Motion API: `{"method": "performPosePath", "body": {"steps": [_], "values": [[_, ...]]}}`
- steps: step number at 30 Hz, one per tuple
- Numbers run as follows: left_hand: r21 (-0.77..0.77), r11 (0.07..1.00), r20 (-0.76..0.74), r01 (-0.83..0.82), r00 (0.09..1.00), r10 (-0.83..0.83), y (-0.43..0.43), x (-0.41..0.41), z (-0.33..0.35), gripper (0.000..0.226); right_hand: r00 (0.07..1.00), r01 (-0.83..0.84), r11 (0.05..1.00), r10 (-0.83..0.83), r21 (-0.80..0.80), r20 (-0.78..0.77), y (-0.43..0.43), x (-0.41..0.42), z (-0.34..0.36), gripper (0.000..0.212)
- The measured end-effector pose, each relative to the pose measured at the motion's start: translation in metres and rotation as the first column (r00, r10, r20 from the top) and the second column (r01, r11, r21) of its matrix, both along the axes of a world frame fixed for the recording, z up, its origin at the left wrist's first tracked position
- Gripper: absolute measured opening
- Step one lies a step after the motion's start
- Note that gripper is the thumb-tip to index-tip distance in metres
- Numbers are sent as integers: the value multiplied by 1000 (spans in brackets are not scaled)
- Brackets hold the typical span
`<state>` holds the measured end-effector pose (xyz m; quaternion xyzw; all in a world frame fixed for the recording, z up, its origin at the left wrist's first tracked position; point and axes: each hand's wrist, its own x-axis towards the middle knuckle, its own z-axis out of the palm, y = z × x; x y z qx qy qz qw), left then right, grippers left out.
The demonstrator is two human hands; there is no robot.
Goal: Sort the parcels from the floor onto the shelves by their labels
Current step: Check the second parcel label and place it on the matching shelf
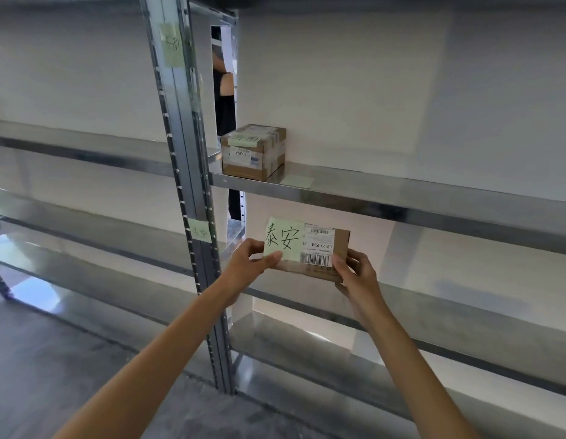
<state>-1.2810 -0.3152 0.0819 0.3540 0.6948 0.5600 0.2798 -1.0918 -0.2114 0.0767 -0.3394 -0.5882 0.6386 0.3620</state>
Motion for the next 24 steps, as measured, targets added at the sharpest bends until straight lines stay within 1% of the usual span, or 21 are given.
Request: {"method": "performPosePath", "body": {"steps": [3, 5, 8, 12, 18, 21, 24], "values": [[-16, 1000, 17, -3, 1000, 3, 2, 6, -6, 37, 1000, -3, 1000, 3, -28, 4, -3, 11, -5, 50], [-20, 1000, 14, 8, 1000, -8, 3, 7, -11, 41, 1000, 11, 1000, -11, -27, 18, -5, 15, -8, 50], [-5, 1000, 8, 31, 999, -31, 6, 5, -19, 45, 1000, 19, 999, -18, -44, 25, -6, 17, -11, 51], [14, 999, 41, 38, 998, -39, 10, -2, -28, 44, 999, 33, 998, -31, -50, 42, -6, 10, -15, 49], [-12, 999, 38, 48, 998, -48, 21, -34, -32, 45, 995, 78, 996, -75, -39, 69, 0, -24, -21, 49], [-33, 998, 41, 54, 998, -53, 23, -65, -33, 38, 995, 78, 995, -75, -56, 65, 0, -56, -23, 49], [-66, 993, 9, 101, 995, -101, 23, -103, -30, 40, 995, 82, 994, -77, -75, 66, -1, -92, -24, 50]]}}
